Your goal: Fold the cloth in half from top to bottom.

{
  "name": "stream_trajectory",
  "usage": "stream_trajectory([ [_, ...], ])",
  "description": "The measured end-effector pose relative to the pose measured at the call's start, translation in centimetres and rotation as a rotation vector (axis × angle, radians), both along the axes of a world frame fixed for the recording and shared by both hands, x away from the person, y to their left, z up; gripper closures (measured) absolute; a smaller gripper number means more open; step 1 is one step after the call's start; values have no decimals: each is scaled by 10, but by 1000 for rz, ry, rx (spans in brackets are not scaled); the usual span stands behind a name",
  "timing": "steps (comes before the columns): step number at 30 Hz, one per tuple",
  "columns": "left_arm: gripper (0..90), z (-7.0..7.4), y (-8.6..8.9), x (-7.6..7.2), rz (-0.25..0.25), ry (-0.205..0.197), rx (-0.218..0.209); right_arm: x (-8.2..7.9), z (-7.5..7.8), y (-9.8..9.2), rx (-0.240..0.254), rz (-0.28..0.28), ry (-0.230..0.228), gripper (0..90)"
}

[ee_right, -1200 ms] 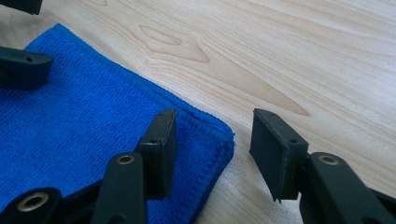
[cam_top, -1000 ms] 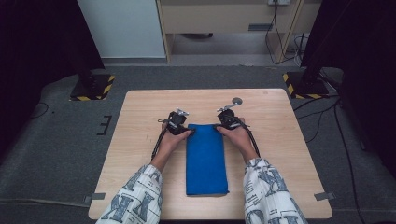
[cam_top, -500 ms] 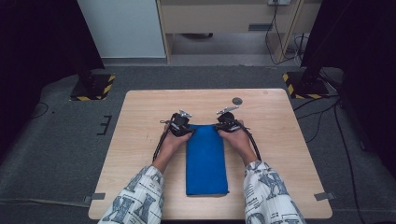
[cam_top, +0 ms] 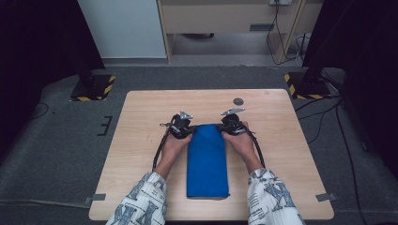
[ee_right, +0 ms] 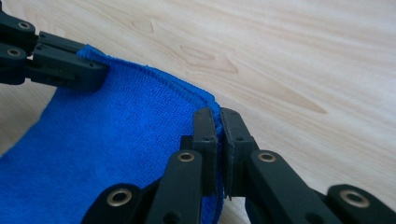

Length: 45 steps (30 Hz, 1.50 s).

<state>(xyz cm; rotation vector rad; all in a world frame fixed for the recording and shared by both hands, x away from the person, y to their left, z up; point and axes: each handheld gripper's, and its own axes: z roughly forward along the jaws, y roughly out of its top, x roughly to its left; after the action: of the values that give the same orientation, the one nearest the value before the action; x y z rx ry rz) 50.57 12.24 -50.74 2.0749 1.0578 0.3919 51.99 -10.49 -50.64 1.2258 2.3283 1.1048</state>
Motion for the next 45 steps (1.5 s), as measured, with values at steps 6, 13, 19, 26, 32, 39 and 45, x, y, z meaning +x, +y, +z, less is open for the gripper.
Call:
stream_trajectory([
  [6,856,19,1,-3,14,-44,-33,-5,21,-2,8,5,-45,862],
  [13,860,27,6,0,29,-62,-66,1,33,2,21,23,-67,862],
  [19,860,32,10,-1,32,-76,-70,2,37,5,26,26,-84,862],
  [26,861,43,5,0,41,-85,-81,3,45,4,20,33,-101,862],
  [32,860,48,3,2,43,-90,-94,4,53,3,23,30,-120,863],
  [39,860,61,-1,1,33,-108,-77,1,62,0,29,21,-136,862],
  [45,861,65,3,0,36,-113,-103,-2,71,0,29,33,-160,862],
])
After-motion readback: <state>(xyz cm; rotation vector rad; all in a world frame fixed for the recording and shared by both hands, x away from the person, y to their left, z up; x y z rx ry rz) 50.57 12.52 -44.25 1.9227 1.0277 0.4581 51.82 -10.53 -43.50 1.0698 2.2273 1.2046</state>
